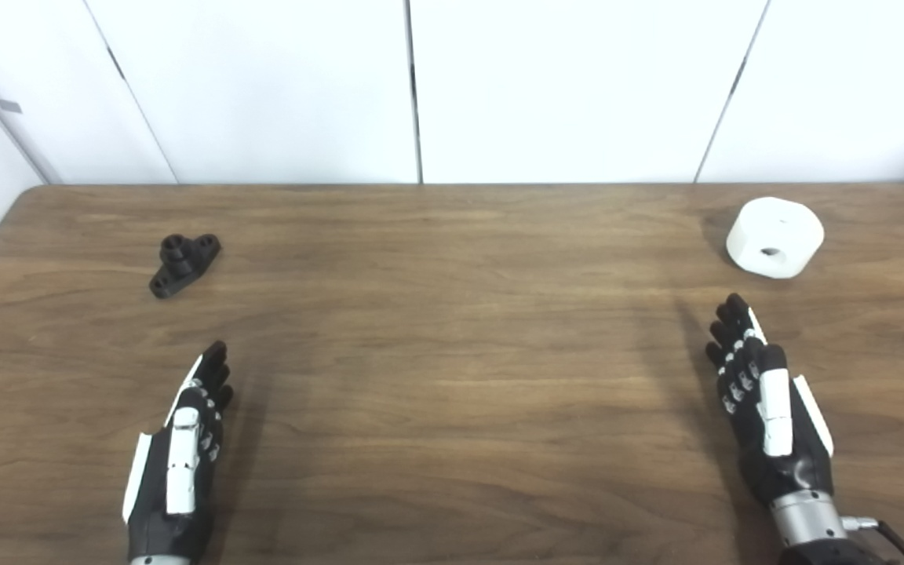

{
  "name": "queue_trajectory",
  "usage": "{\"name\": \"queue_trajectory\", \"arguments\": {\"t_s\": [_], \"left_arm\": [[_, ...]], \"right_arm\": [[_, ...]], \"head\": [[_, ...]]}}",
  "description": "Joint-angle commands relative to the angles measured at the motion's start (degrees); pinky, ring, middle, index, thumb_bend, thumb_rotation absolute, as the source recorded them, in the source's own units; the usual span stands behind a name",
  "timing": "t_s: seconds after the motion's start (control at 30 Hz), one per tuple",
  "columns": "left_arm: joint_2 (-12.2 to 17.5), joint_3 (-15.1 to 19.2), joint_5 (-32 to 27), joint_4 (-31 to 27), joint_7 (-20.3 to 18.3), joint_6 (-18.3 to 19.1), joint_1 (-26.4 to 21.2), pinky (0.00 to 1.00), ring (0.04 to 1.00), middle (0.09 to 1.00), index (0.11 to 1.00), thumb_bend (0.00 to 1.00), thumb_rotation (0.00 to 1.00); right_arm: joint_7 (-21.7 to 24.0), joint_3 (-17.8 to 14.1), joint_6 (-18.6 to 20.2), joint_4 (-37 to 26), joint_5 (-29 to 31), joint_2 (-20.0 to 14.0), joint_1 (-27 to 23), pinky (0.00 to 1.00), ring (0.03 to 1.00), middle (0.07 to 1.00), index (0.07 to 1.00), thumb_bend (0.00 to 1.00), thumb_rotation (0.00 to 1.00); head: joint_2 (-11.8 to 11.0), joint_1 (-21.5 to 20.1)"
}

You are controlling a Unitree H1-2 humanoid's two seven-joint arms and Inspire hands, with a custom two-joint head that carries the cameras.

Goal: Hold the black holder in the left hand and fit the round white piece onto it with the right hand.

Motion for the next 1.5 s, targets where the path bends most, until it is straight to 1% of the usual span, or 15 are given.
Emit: {"name": "queue_trajectory", "arguments": {"t_s": [0.0,0.3,0.4,0.43,0.53,0.8,0.83,0.9,0.97,1.1,1.17,1.27,1.37,1.43,1.47], "left_arm": [[-0.8,0.1,0.7,-1.4,0.1,-2.3,-0.7,1.0,1.0,0.986,0.945,0.35,1.0],[-0.7,0.0,0.8,-1.1,0.0,-2.6,-0.7,1.0,1.0,0.991,0.951,0.35,1.0],[-0.9,-0.3,1.3,-1.3,0.1,-2.5,-0.5,1.0,1.0,0.991,0.948,0.37,1.0],[-1.1,-0.4,1.4,-1.4,0.2,-2.5,-0.4,1.0,1.0,0.989,0.947,0.37,1.0],[-1.7,-0.6,1.5,-1.4,0.5,-2.8,0.0,1.0,0.998,0.973,0.939,0.36,1.0],[-2.7,-1.9,2.9,-0.7,1.3,-4.5,1.0,1.0,0.988,0.964,0.929,0.37,1.0],[-3.0,-2.0,3.3,-0.5,1.5,-4.7,1.1,1.0,0.984,0.958,0.924,0.37,1.0],[-3.4,-2.3,3.7,-0.3,1.9,-5.1,1.2,1.0,0.979,0.953,0.92,0.36,1.0],[-3.9,-2.7,4.0,-0.1,2.3,-5.4,1.3,1.0,0.977,0.948,0.915,0.35,1.0],[-4.1,-3.6,4.7,0.6,3.0,-6.7,1.6,1.0,0.976,0.947,0.917,0.34,1.0],[-4.4,-4.0,5.0,0.9,3.4,-7.0,1.7,1.0,0.976,0.947,0.917,0.33,1.0],[-4.6,-4.6,4.9,1.2,3.8,-7.2,1.9,1.0,0.976,0.949,0.917,0.33,1.0],[-4.7,-4.8,4.9,1.5,4.0,-7.4,1.9,1.0,0.969,0.943,0.909,0.33,1.0],[-4.5,-5.1,4.9,1.6,4.0,-7.6,1.9,1.0,0.967,0.941,0.906,0.32,0.99],[-4.4,-5.2,4.9,1.6,3.9,-7.7,1.9,1.0,0.967,0.941,0.905,0.3,0.99]], "right_arm": [[0.3,0.5,-0.8,-1.2,0.2,-0.2,4.3,1.0,1.0,0.999,1.0,0.65,1.0],[0.7,0.4,-1.1,-0.9,0.8,-0.4,4.2,1.0,1.0,1.0,1.0,0.64,1.0],[0.6,0.2,-1.2,-1.0,0.4,-0.7,4.3,1.0,1.0,0.998,1.0,0.63,1.0],[0.7,0.2,-1.3,-1.0,0.6,-0.8,4.4,1.0,1.0,0.999,1.0,0.63,1.0],[1.7,-0.2,-1.6,-0.8,2.0,-1.3,4.7,1.0,1.0,1.0,1.0,0.6,1.0],[2.7,-1.4,-2.6,0.4,2.4,-1.9,5.1,1.0,1.0,1.0,1.0,0.61,1.0],[2.9,-1.5,-2.9,0.7,2.5,-2.0,5.1,1.0,1.0,1.0,1.0,0.61,1.0],[3.2,-1.6,-3.0,1.1,2.4,-2.1,5.1,1.0,1.0,1.0,1.0,0.62,1.0],[3.4,-1.8,-3.2,1.5,2.3,-2.2,5.1,1.0,1.0,1.0,1.0,0.63,1.0],[3.8,-2.1,-3.7,2.3,2.7,-2.3,5.1,1.0,1.0,1.0,1.0,0.64,1.0],[4.4,-2.2,-3.9,2.9,3.1,-2.5,5.0,1.0,1.0,1.0,1.0,0.65,1.0],[5.0,-2.5,-4.5,3.7,3.2,-2.6,4.9,1.0,1.0,1.0,1.0,0.69,1.0],[5.6,-2.8,-5.2,4.4,3.6,-2.6,4.7,1.0,1.0,1.0,1.0,0.72,1.0],[6.1,-2.9,-5.6,4.7,3.9,-2.8,4.6,1.0,1.0,1.0,1.0,0.73,1.0],[6.3,-3.0,-5.6,4.8,4.0,-3.0,4.6,1.0,1.0,1.0,1.0,0.74,1.0]], "head": [[0.1,0.0],[-0.2,0.5],[-0.8,2.0],[-1.5,2.8],[-2.5,5.1],[-6.0,10.6],[-6.8,11.4],[-7.5,12.0],[-8.9,12.9],[-10.4,14.0],[-11.6,14.6],[-12.5,15.2],[-12.8,15.7],[-12.7,16.0],[-12.2,16.0]]}}
